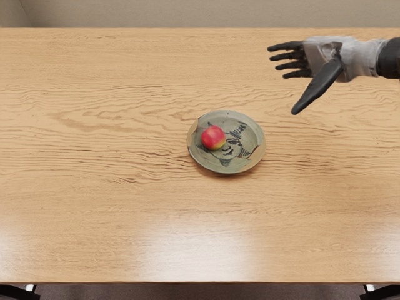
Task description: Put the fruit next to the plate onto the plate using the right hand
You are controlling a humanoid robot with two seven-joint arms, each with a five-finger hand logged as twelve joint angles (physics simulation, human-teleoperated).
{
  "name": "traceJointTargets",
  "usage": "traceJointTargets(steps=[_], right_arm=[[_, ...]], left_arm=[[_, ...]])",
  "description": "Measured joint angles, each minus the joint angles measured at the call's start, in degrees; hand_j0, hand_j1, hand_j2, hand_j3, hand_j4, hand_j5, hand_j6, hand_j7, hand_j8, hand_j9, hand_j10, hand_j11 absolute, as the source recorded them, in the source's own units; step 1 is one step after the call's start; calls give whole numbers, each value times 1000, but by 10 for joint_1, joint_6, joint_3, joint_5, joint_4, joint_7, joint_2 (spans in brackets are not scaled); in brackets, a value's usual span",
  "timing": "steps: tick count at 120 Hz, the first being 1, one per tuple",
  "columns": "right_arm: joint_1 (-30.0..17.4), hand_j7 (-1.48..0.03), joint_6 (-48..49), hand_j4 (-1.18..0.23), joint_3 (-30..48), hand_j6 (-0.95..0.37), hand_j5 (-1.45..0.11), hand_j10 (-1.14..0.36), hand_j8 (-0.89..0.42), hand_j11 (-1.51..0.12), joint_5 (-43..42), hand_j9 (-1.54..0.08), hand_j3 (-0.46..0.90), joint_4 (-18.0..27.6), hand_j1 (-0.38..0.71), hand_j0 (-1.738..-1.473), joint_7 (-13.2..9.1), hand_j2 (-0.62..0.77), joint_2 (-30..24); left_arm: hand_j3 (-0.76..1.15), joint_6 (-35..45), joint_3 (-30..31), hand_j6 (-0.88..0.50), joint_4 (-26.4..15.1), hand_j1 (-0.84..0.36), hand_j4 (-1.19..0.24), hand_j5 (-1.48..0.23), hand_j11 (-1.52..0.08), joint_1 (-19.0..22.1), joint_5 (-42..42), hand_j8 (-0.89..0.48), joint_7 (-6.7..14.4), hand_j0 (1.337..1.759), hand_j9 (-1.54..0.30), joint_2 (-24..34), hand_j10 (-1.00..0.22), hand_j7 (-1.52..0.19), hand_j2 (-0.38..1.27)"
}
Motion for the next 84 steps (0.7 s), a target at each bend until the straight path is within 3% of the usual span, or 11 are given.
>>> traceJointTargets(steps=[23,36,60,84], right_arm=[[-40,-75,130,-59,2,-59,-75,-59,-59,-75,-6,-75,0,-12,-281,-1658,135,-11,-16],[-85,-74,147,-58,18,-58,-74,-58,-58,-74,-14,-74,0,-13,-282,-1658,184,-10,-28],[-172,-73,156,-57,83,-57,-73,-57,-57,-73,-32,-73,0,-16,-283,-1658,212,-9,-55],[-200,-73,157,-56,94,-56,-73,-56,-56,-73,-35,-73,0,-29,-284,-1658,215,-9,-74]], left_arm=[[0,0,0,-244,0,58,-243,-316,-316,0,0,-243,0,1658,-316,0,-243,-316,49],[0,0,0,-244,0,58,-243,-316,-316,0,0,-243,0,1658,-316,0,-243,-316,49],[0,0,0,-244,0,58,-243,-316,-316,0,0,-243,0,1658,-316,0,-243,-316,49],[0,0,0,-244,0,58,-243,-316,-316,0,0,-243,0,1658,-316,0,-243,-316,49]])
